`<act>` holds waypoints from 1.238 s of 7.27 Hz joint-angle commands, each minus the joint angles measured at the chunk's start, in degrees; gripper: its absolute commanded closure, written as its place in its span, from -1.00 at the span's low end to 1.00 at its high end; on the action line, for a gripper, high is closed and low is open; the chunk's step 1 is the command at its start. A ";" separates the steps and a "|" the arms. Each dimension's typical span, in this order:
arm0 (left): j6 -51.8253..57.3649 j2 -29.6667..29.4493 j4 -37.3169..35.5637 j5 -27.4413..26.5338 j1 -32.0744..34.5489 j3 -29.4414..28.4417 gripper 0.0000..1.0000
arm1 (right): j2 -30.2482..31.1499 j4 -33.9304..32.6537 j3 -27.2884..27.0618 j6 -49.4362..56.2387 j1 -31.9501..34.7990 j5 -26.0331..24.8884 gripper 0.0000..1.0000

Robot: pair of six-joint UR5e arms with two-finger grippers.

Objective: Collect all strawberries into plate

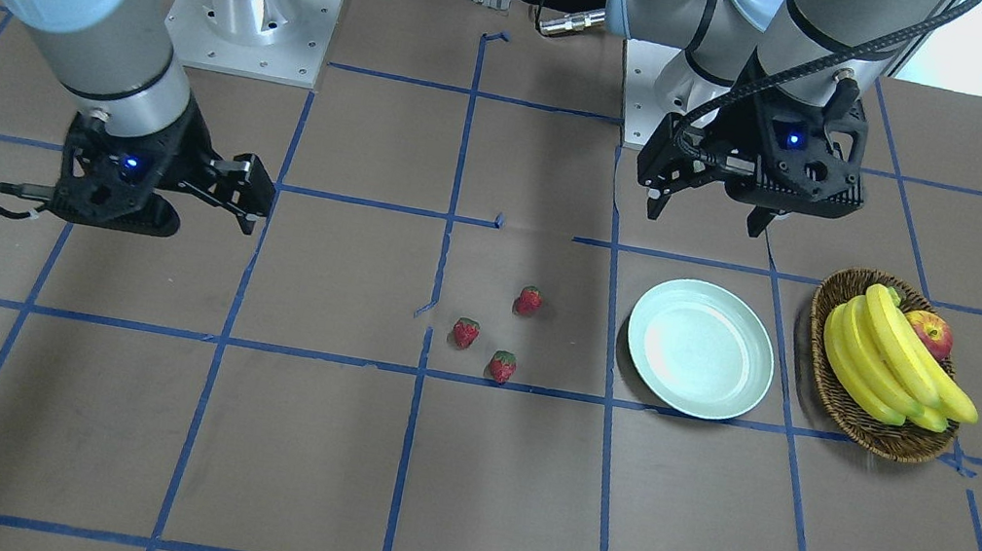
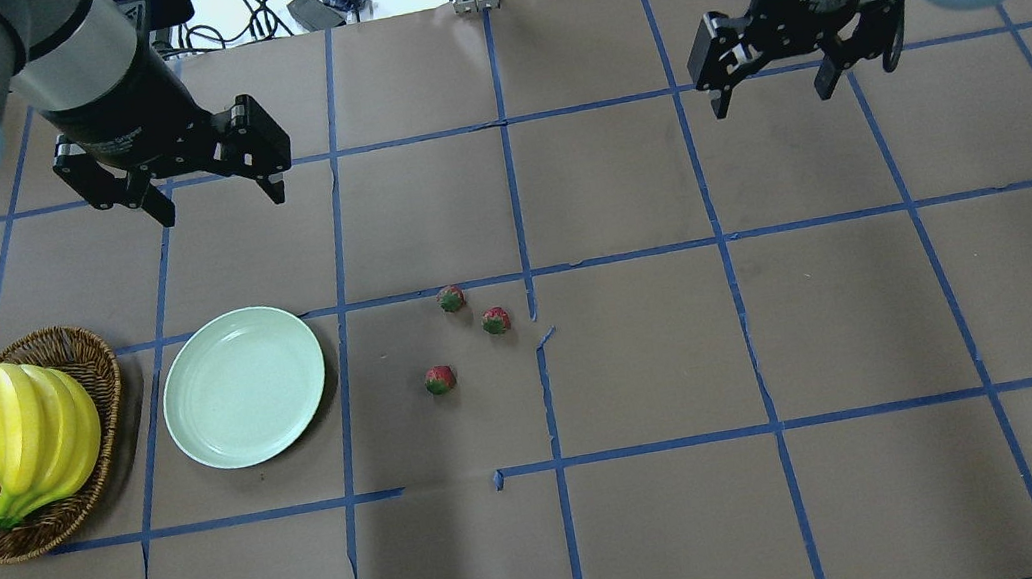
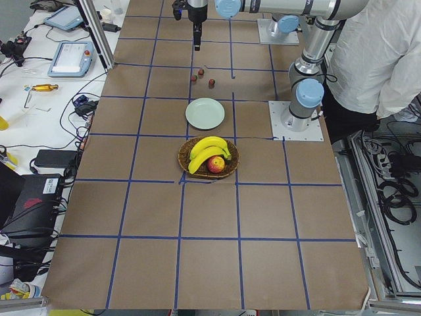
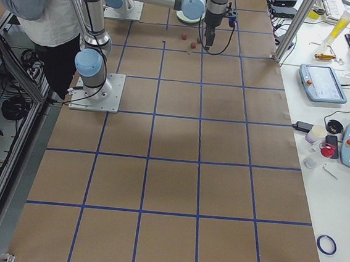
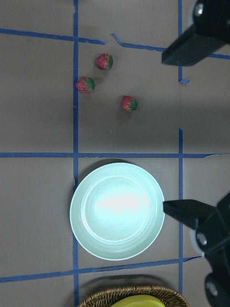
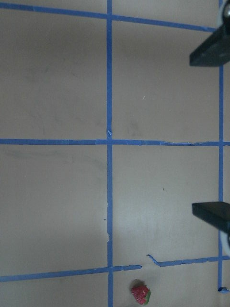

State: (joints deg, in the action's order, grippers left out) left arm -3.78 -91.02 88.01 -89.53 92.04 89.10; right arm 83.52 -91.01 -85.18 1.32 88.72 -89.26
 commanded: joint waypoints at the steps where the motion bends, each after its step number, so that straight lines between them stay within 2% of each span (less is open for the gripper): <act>1: -0.97 -0.56 -0.04 0.15 0.07 -0.07 -1.00 | 2.96 1.71 2.12 0.18 -0.83 -0.39 -1.00; 4: -1.06 -1.61 -0.21 -0.46 1.99 1.69 -1.00 | 4.90 1.97 1.77 0.35 -0.83 -0.48 -1.00; 5: -3.75 -2.57 -3.00 -0.56 4.70 4.04 -1.00 | 4.90 2.06 1.68 0.53 -0.74 -0.48 -1.00; 7: -9.13 -4.51 -21.20 -0.91 10.33 16.83 -0.99 | 4.99 1.97 1.59 0.53 -0.74 -0.39 -1.00; 8: -8.71 -6.95 -29.05 -0.56 10.79 21.77 -0.98 | 4.99 2.06 1.51 0.44 -0.74 -0.39 -1.00; 9: -8.36 -10.02 -30.08 -0.47 10.97 23.30 -0.93 | 5.08 2.06 1.51 0.27 -0.74 -0.22 -1.00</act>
State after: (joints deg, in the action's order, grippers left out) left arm -12.18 -97.82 62.51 -90.16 102.31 108.73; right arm 88.52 -88.97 -83.64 1.75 87.97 -89.62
